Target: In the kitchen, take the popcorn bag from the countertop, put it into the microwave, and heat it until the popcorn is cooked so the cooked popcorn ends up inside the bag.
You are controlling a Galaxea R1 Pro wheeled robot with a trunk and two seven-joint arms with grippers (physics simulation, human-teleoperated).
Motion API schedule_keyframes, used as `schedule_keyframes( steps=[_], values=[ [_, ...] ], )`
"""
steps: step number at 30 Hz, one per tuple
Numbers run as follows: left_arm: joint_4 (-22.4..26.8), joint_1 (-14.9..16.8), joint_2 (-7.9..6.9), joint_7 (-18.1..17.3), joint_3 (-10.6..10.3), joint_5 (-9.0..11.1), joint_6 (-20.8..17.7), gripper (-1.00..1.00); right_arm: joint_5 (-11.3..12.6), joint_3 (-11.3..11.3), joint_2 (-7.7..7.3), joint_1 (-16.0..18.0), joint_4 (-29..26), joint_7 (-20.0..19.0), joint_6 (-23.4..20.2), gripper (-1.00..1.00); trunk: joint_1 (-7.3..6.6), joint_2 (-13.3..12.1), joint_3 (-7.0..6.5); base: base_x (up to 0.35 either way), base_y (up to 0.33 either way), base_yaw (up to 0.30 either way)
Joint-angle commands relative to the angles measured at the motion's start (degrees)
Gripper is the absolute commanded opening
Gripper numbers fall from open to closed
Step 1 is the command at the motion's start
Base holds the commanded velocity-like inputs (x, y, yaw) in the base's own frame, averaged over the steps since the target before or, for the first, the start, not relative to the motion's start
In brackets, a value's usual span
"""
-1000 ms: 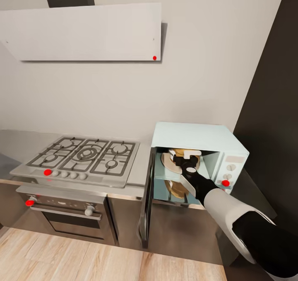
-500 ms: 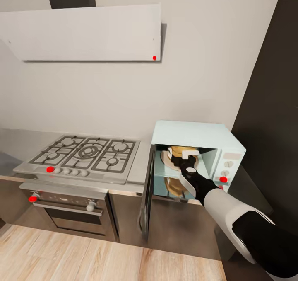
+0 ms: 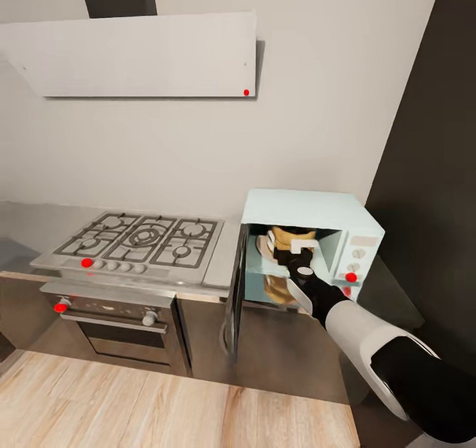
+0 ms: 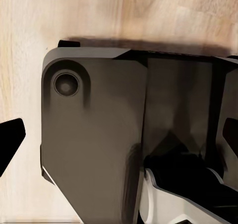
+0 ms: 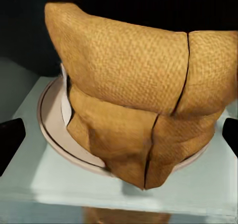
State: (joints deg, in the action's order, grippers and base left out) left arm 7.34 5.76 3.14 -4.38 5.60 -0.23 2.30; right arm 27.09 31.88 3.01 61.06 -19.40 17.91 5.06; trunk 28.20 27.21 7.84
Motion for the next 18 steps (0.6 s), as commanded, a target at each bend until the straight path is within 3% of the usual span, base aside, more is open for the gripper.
schedule_keyframes(
  steps=[1, 15, 18],
  values=[
    [-0.05, 0.04, 0.02, -0.28, 0.47, -0.03, 0.15, 1.0, 0.63, 0.46, -0.02, 0.09, 0.06, 0.28, 0.3, 1.0, -0.01, 0.11, 0.11, -0.339, 0.0, 0.0],
    [-0.05, 0.08, 0.02, -0.21, 0.47, -0.03, 0.12, 1.0, 0.6, 0.55, -0.02, 0.04, -0.03, 0.28, 0.3, 1.0, -0.01, 0.11, 0.11, -0.341, 0.0, 0.0],
    [-0.05, 0.11, 0.02, -0.21, 0.53, -0.03, 0.15, 1.0, 0.59, 0.79, -0.12, -0.51, -2.87, 0.19, 1.04, 1.0, -0.01, 0.11, 0.11, -0.342, 0.0, 0.0]
  ],
)
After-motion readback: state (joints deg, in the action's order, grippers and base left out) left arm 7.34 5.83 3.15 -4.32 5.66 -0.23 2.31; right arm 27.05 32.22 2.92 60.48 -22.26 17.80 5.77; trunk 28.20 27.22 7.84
